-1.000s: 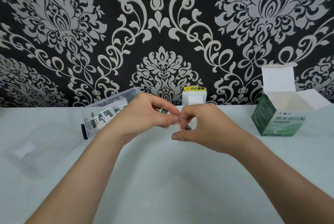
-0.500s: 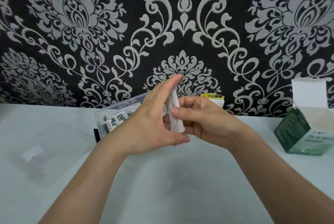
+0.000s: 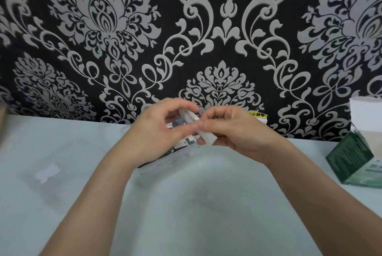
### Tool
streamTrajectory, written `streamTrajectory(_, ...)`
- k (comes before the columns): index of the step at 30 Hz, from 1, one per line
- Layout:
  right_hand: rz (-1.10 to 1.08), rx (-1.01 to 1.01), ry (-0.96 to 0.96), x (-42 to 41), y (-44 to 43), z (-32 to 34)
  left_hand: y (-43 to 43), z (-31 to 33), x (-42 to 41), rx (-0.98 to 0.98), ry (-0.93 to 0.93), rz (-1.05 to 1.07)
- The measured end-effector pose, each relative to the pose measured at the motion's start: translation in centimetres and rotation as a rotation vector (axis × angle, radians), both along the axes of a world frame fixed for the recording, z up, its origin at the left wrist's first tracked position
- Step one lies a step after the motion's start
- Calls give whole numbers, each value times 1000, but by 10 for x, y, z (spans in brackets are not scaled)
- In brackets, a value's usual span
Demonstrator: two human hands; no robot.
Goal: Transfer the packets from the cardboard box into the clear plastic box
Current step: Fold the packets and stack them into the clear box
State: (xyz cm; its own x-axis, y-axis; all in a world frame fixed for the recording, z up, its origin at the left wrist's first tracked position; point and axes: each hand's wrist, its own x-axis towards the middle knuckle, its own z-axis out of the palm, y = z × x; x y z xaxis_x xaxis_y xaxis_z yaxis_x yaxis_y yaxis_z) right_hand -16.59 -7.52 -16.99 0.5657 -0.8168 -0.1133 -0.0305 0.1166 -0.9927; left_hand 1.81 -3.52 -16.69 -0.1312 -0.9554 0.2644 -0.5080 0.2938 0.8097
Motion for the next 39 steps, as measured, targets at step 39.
streamTrajectory(39,297,-1051,1591,117,-21,5,-29,-45,39,150,-740,82)
